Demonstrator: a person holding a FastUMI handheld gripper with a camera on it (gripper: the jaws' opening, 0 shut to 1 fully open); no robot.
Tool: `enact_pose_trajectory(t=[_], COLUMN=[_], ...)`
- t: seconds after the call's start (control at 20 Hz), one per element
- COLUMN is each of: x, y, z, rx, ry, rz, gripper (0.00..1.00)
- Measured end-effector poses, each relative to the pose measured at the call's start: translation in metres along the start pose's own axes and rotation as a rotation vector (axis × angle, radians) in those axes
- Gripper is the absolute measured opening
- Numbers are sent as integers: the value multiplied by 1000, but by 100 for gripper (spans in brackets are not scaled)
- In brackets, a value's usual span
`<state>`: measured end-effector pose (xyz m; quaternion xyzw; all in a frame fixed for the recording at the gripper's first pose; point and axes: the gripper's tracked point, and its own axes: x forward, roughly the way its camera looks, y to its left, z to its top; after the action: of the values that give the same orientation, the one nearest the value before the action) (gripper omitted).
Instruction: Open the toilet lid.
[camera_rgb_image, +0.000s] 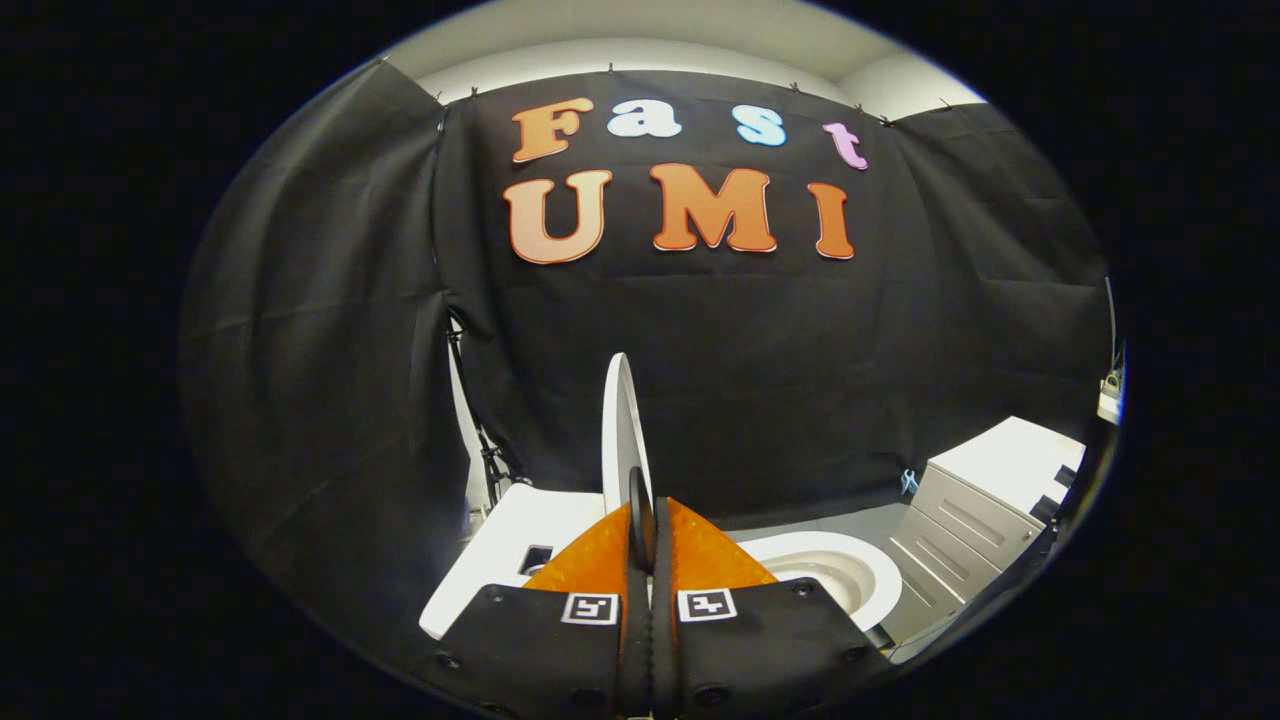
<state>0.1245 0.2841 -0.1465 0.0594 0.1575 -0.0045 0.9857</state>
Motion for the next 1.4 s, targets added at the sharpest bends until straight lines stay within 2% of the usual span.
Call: enact_pose_trajectory(t=[0.55, 0.8, 0.95, 1.1, 1.4], x=[2, 1, 0, -2, -12], y=[72, 87, 77, 60, 51], z=[-18, -25, -21, -13, 13], rx=[-128, -187, -223, -231, -178], ry=[34, 40, 45, 36, 1], rz=[88, 90, 68, 51, 97], gripper=[8, 8, 10, 38, 92])
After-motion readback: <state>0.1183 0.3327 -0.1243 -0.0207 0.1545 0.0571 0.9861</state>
